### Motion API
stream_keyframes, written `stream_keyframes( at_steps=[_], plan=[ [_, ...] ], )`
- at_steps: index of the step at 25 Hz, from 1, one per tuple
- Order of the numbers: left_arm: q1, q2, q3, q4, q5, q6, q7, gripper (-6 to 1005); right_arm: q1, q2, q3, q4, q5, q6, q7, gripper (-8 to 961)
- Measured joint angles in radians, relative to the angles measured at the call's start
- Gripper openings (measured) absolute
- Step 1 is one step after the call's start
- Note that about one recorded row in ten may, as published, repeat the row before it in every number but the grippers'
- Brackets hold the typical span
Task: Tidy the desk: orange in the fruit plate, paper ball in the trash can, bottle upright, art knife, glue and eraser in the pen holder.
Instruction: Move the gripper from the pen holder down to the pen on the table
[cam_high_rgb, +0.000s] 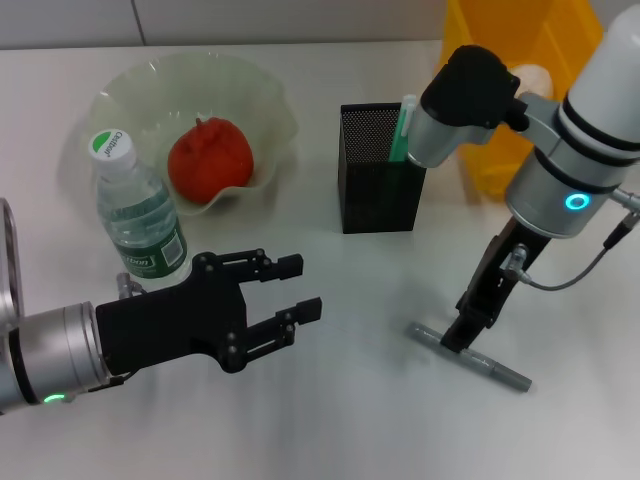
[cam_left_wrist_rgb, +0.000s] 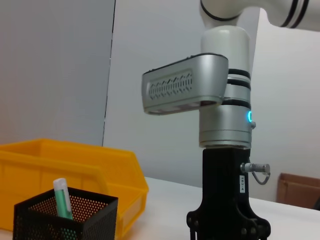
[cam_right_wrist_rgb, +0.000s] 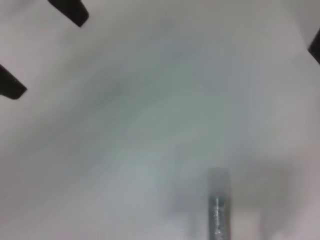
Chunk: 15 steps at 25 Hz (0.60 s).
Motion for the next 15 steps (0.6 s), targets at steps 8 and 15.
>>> stream_keyframes(
  at_steps=[8, 15],
  plan=[
    [-0.012, -0.003, -0.005, -0.016, 0.000, -0.003, 0.008, 483, 0.056, 0.004, -0.020, 0.073, 0.004, 0.004, 0.010, 542],
    [-0.014, -0.003, -0.006, -0.018, 0.000, -0.003, 0.009, 483, 0.071, 0.005, -0.066, 0.093, 0.007, 0.020, 0.021, 540]
  ],
)
